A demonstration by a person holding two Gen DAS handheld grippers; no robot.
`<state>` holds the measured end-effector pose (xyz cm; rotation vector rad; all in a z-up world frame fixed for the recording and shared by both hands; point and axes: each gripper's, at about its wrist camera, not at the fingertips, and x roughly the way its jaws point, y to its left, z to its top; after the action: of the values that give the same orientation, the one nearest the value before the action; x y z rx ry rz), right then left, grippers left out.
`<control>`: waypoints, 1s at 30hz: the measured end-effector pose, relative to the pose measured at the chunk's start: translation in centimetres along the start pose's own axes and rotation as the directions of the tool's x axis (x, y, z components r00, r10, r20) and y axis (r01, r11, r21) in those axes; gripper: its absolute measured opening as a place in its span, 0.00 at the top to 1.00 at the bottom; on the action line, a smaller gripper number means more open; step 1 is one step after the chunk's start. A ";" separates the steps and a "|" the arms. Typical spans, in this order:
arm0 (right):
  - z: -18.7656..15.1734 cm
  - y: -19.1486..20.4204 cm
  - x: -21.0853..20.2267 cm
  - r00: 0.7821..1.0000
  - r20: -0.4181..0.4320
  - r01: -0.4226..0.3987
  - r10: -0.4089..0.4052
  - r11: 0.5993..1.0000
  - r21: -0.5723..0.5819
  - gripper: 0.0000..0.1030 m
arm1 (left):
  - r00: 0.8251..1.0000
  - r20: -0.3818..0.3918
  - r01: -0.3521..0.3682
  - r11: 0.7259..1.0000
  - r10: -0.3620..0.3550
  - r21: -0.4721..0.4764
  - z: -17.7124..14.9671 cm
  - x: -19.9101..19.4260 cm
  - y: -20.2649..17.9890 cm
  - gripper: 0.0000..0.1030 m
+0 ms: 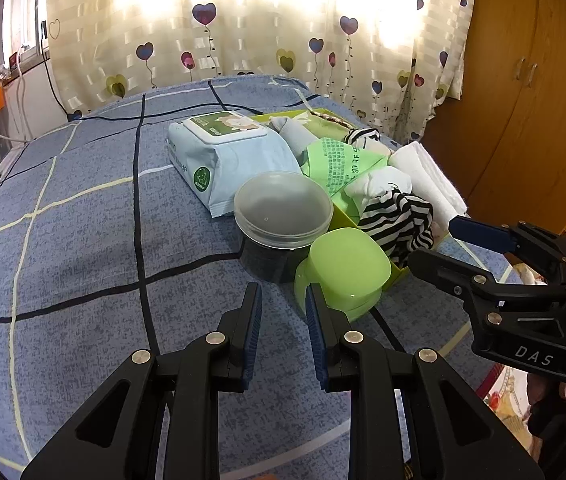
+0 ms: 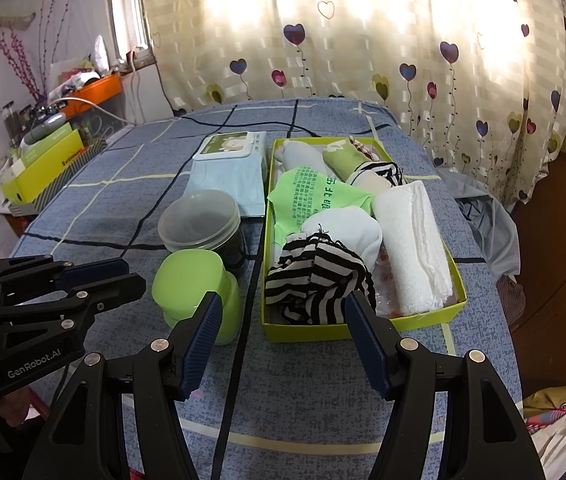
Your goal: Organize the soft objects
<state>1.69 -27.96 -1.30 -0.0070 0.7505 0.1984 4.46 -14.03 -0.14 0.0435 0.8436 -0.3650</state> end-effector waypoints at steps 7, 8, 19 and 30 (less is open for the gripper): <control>0.0 0.1 -0.1 1.000 0.001 0.001 -0.001 1.000 -0.001 0.38 | 1.000 0.004 -0.001 1.000 0.001 0.003 -0.1 0.0 0.0 0.77; 0.0 0.1 -0.1 1.000 0.001 0.001 -0.001 1.000 -0.001 0.38 | 1.000 0.005 -0.002 1.000 0.002 0.003 -0.1 0.0 0.0 0.77; 0.0 0.2 -0.1 1.000 0.000 0.002 -0.002 1.000 -0.001 0.38 | 1.000 0.004 -0.004 1.000 0.004 0.004 0.0 0.0 0.0 0.77; 0.0 0.1 -0.1 1.000 0.002 0.001 -0.001 1.000 -0.001 0.38 | 1.000 0.000 0.000 1.000 0.000 0.008 -0.1 -0.1 -0.2 0.77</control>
<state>1.61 -27.88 -1.28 -0.0085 0.7488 0.1980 4.29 -14.19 -0.08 0.0507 0.8420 -0.3688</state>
